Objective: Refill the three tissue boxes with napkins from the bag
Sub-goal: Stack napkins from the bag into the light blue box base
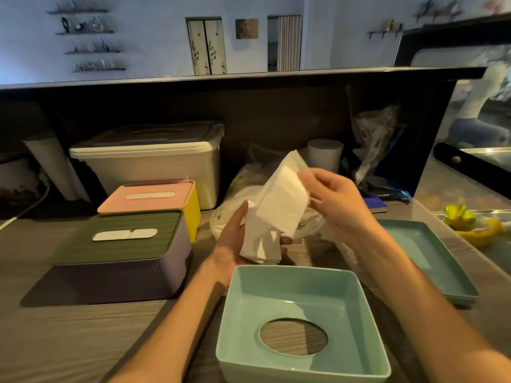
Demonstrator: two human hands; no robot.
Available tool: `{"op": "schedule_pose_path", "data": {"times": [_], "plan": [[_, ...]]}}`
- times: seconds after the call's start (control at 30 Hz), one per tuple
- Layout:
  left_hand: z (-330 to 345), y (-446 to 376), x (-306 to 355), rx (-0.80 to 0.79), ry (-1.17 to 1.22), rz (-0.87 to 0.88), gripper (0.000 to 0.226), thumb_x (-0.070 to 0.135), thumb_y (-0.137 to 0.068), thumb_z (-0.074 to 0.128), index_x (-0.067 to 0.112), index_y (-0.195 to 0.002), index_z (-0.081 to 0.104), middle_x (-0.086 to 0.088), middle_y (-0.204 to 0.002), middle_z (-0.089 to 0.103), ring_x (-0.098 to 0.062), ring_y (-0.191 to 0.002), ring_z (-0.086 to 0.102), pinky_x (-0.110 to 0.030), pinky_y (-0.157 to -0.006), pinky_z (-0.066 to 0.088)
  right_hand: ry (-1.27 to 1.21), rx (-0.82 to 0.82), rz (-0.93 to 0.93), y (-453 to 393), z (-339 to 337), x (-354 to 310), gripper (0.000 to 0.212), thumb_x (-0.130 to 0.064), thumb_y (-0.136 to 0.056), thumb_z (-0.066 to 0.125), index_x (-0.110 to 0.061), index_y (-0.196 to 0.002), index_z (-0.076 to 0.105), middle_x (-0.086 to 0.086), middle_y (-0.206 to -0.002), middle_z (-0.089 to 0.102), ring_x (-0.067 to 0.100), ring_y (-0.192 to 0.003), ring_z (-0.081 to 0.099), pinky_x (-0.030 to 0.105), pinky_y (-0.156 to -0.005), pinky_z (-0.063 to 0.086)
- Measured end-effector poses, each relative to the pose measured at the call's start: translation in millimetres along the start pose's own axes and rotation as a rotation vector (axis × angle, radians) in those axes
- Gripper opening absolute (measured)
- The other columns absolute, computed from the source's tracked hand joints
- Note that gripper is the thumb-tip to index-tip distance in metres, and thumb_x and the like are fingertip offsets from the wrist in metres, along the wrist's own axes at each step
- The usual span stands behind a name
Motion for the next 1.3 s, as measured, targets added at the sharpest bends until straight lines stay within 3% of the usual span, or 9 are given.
{"op": "schedule_pose_path", "data": {"times": [0.07, 0.1, 0.13, 0.17, 0.27, 0.4, 0.87, 1.13, 1.3], "plan": [[9, 5, 6, -0.065, -0.008, -0.001, 0.055, 0.046, -0.107, 0.028, 0.006, -0.11, 0.065, -0.012, -0.072, 0.06, 0.002, -0.045, 0.062, -0.016, -0.047, 0.05, 0.119, -0.038, -0.033, 0, 10, 9, 0.019, -0.025, -0.098, 0.066, -0.014, -0.11, 0.076, 0.001, -0.098, 0.078, 0.013, -0.091, 0.073, 0.028, -0.08, 0.057], [10, 12, 1, -0.059, -0.08, -0.043, 0.085, 0.063, -0.067, 0.014, 0.008, -0.109, 0.064, -0.013, -0.077, 0.061, 0.002, -0.052, 0.065, -0.017, -0.053, 0.052, 0.182, -0.04, -0.046, 1, 13, 13, 0.017, -0.025, -0.098, 0.068, -0.015, -0.107, 0.078, -0.001, -0.096, 0.079, 0.011, -0.089, 0.072, 0.029, -0.079, 0.057], [9, 2, -6, -0.06, -0.029, -0.052, 0.035, 0.014, -0.092, 0.043, 0.005, -0.114, 0.069, -0.017, -0.091, 0.066, -0.007, -0.073, 0.072, -0.023, -0.069, 0.056, 0.258, -0.037, -0.057, 1, 13, 18, 0.017, -0.027, -0.097, 0.069, -0.017, -0.106, 0.078, -0.003, -0.093, 0.079, 0.01, -0.088, 0.073, 0.031, -0.08, 0.058], [7, 5, -7, -0.016, -0.012, -0.08, 0.06, 0.058, -0.101, 0.045, 0.008, -0.124, 0.069, -0.02, -0.111, 0.067, -0.019, -0.1, 0.07, -0.033, -0.091, 0.054, 0.337, -0.034, -0.065, 1, 13, 22, 0.016, -0.03, -0.097, 0.069, -0.019, -0.104, 0.078, -0.005, -0.091, 0.079, 0.012, -0.087, 0.074, 0.035, -0.08, 0.06], [1, 4, -15, -0.076, 0.011, -0.095, 0.071, 0.07, -0.098, 0.04, 0.017, -0.14, 0.06, -0.019, -0.144, 0.054, -0.037, -0.13, 0.05, -0.052, -0.12, 0.029, 0.459, -0.028, -0.061, 0, 12, 31, 0.016, -0.035, -0.097, 0.069, -0.021, -0.099, 0.074, -0.003, -0.08, 0.078, 0.015, -0.075, 0.073, 0.042, -0.076, 0.059], [7, 8, -7, -0.076, -0.023, -0.057, 0.081, 0.078, -0.092, 0.037, 0.012, -0.126, 0.072, -0.019, -0.129, 0.065, -0.034, -0.112, 0.063, -0.048, -0.103, 0.047, 0.526, -0.024, -0.105, -1, 13, 31, 0.017, -0.035, -0.094, 0.072, -0.018, -0.092, 0.073, -0.006, -0.073, 0.076, 0.005, -0.067, 0.069, 0.018, -0.063, 0.05], [5, 4, -6, -0.104, 0.146, -0.045, 0.08, 0.075, -0.095, 0.034, 0.013, -0.137, 0.063, -0.015, -0.131, 0.063, -0.033, -0.125, 0.056, -0.047, -0.119, 0.03, -0.044, -0.229, 0.097, 2, 25, 23, 0.029, -0.035, -0.091, 0.068, -0.01, -0.103, 0.077, 0.004, -0.09, 0.073, 0.011, -0.08, 0.064, 0.021, -0.069, 0.051], [6, 10, -8, -0.051, -0.013, -0.057, 0.081, 0.078, -0.089, 0.039, 0.017, -0.135, 0.065, -0.019, -0.141, 0.059, -0.038, -0.131, 0.055, -0.051, -0.115, 0.039, 0.508, -0.057, -0.117, 0, 16, 29, 0.019, -0.039, -0.092, 0.074, -0.02, -0.088, 0.078, -0.006, -0.077, 0.075, 0.004, -0.07, 0.066, 0.016, -0.062, 0.049], [7, 13, -8, -0.029, -0.171, -0.131, 0.082, 0.075, -0.082, 0.06, 0.012, -0.134, 0.064, -0.019, -0.109, 0.068, -0.029, -0.09, 0.067, -0.041, -0.085, 0.055, 0.663, -0.17, 0.019, 0, 14, 32, 0.039, -0.049, -0.086, 0.076, -0.036, -0.121, 0.067, -0.018, -0.111, 0.065, 0.004, -0.094, 0.064, 0.015, -0.067, 0.054]]}}
Point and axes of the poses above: each hand's wrist, its own y-axis away from the middle knuckle, its own z-axis out of the palm, x = y × z, the point moved 7 cm from there along -y, towards the middle knuckle
